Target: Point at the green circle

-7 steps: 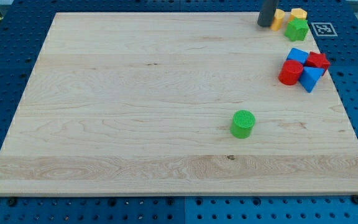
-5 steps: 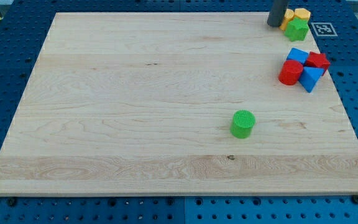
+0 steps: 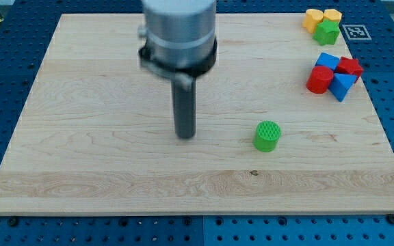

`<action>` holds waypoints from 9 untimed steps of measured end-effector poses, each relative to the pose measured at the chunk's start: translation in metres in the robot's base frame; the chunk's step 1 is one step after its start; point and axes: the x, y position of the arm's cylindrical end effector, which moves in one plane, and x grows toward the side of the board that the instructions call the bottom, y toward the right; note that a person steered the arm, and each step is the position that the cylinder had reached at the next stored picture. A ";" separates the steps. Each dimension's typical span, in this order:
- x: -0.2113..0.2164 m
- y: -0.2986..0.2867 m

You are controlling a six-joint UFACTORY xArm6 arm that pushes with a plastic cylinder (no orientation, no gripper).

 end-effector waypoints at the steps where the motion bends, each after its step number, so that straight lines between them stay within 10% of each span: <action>1: 0.051 0.012; 4: 0.054 0.160; 9: 0.032 0.162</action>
